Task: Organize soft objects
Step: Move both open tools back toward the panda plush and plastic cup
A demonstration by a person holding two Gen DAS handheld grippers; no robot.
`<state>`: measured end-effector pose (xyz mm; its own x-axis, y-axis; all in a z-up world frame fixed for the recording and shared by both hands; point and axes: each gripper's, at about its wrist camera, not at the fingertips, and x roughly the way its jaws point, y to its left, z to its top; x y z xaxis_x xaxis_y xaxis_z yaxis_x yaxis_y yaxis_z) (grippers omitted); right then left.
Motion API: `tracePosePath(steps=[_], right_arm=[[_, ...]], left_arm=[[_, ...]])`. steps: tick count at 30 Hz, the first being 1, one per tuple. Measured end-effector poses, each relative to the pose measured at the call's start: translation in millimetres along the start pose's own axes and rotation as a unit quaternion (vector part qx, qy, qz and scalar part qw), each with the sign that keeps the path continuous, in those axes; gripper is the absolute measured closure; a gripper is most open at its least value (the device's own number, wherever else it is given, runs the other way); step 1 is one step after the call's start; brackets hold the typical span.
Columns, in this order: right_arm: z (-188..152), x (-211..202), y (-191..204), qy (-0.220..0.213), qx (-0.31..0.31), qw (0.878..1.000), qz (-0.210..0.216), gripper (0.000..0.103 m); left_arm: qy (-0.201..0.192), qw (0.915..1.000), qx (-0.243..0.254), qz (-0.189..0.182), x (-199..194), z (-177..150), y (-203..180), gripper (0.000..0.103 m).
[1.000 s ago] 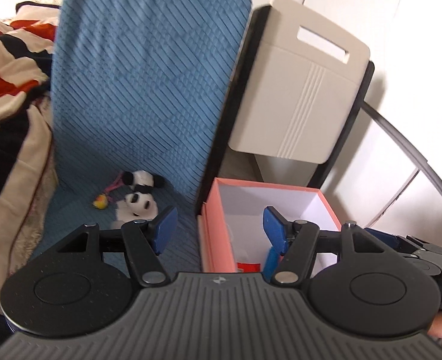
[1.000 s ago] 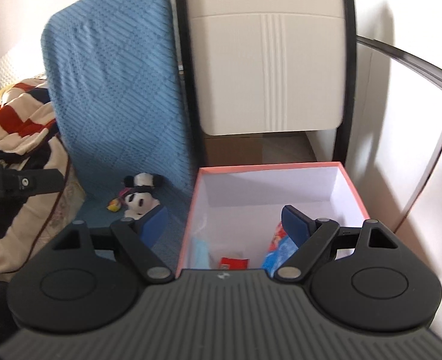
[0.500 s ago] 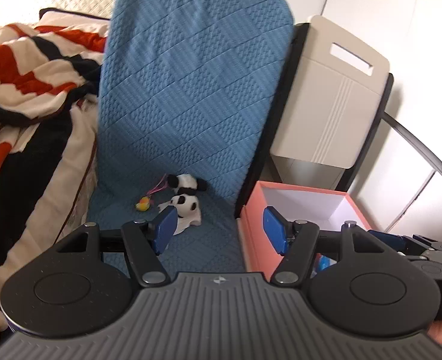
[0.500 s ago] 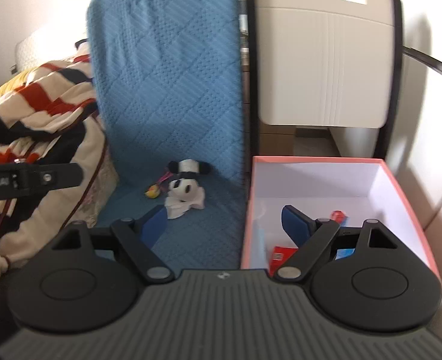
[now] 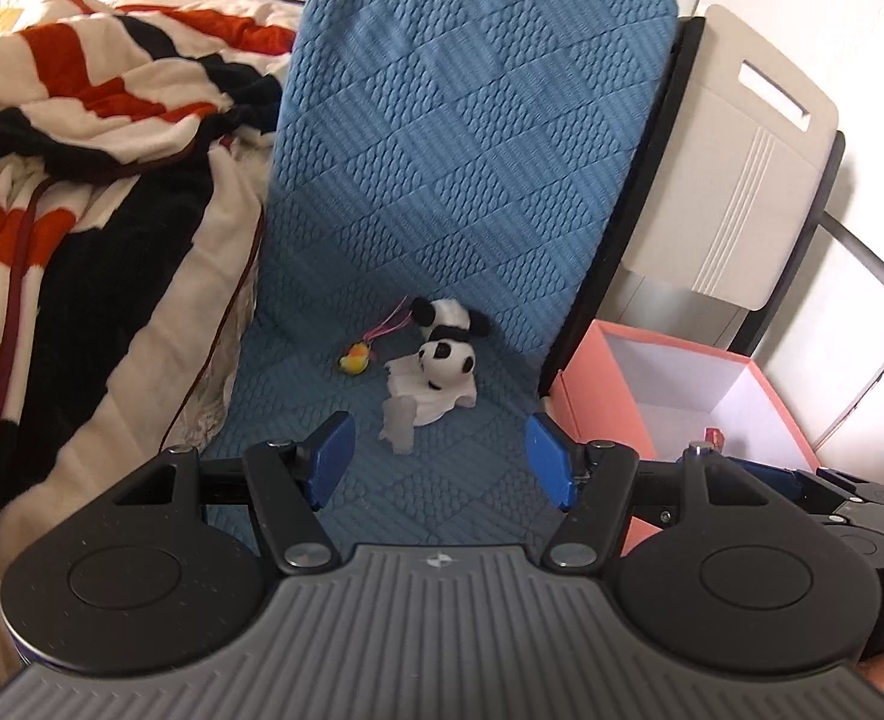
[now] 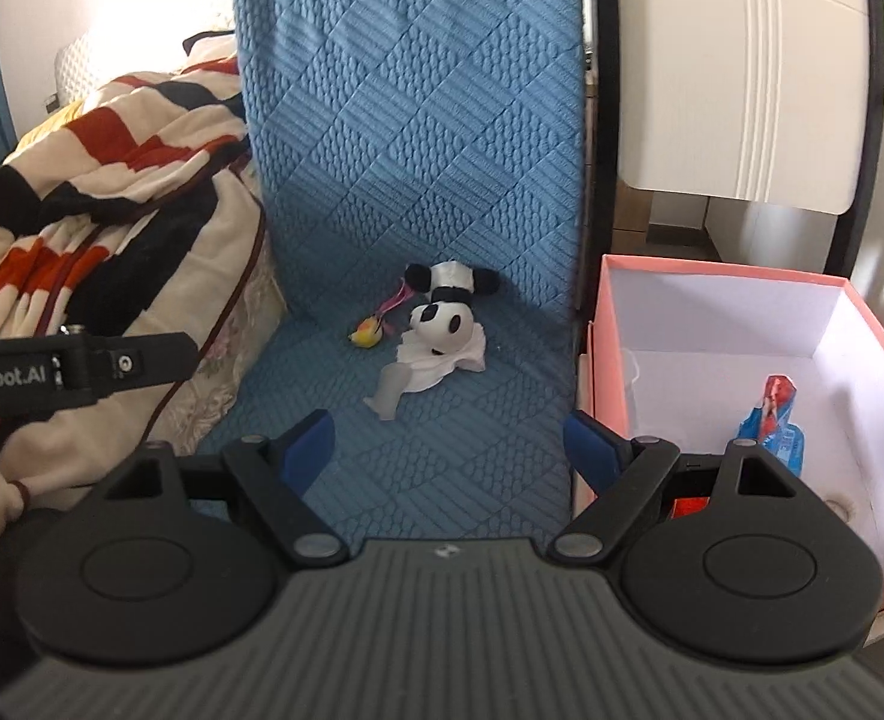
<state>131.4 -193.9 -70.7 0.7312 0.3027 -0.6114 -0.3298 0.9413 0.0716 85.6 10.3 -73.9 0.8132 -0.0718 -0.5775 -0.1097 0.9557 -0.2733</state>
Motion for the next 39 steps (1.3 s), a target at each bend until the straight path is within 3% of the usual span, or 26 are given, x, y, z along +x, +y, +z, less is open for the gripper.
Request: tracePosePath(steps=[16,19,27,39], right_arm=[[-4.1,23.2,15.0,0.02,0.005,1.0,0.005,0.015],[-0.7,23.0,17.2,0.016,-0.002,1.0,0.022,0.015],[15.4,12.7,33.1,0.007,-0.059,0.998,-0.02,0.015],[33.6,-3.7,12.7,0.008,-0.019,0.998,-0.055,0.015]], left_arm=[[0.015,0.9998,-0.013,0.01,22.7,-9.8,16.9,0.034],[0.017,0.9996,-0.017,0.015,27.1,-9.5,20.3,0.034],[0.027,0.9989,-0.028,0.024,45.8,-6.2,31.3,0.034],[0.048,0.9967,-0.037,0.054,79.5,-4.8,54.5,0.034]])
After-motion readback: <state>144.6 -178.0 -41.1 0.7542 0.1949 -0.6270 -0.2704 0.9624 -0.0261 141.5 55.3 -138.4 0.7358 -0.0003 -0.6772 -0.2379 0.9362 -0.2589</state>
